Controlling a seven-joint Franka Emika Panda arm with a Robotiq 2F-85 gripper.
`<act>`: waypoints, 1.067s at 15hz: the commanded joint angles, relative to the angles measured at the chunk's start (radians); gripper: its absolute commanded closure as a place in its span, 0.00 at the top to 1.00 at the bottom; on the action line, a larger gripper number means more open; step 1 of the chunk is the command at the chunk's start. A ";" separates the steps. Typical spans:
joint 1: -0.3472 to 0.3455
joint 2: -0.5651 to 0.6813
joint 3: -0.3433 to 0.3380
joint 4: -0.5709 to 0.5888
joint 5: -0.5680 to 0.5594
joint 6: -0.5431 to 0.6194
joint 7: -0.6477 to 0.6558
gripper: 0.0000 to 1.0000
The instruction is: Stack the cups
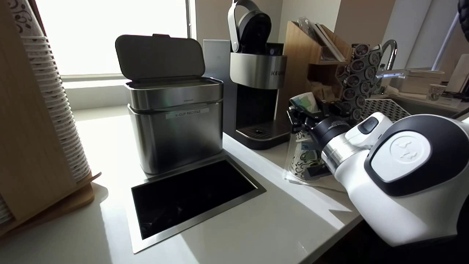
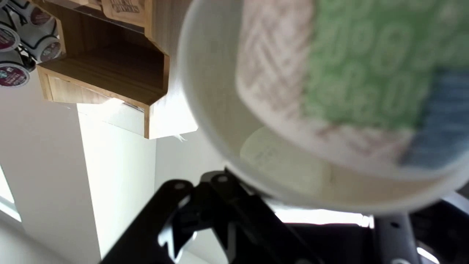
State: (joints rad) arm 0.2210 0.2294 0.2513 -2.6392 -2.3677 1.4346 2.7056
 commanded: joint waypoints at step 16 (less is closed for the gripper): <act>0.018 0.162 0.035 0.013 -0.035 -0.258 0.040 0.40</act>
State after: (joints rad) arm 0.2369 0.3661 0.2789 -2.6178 -2.4002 1.2142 2.7067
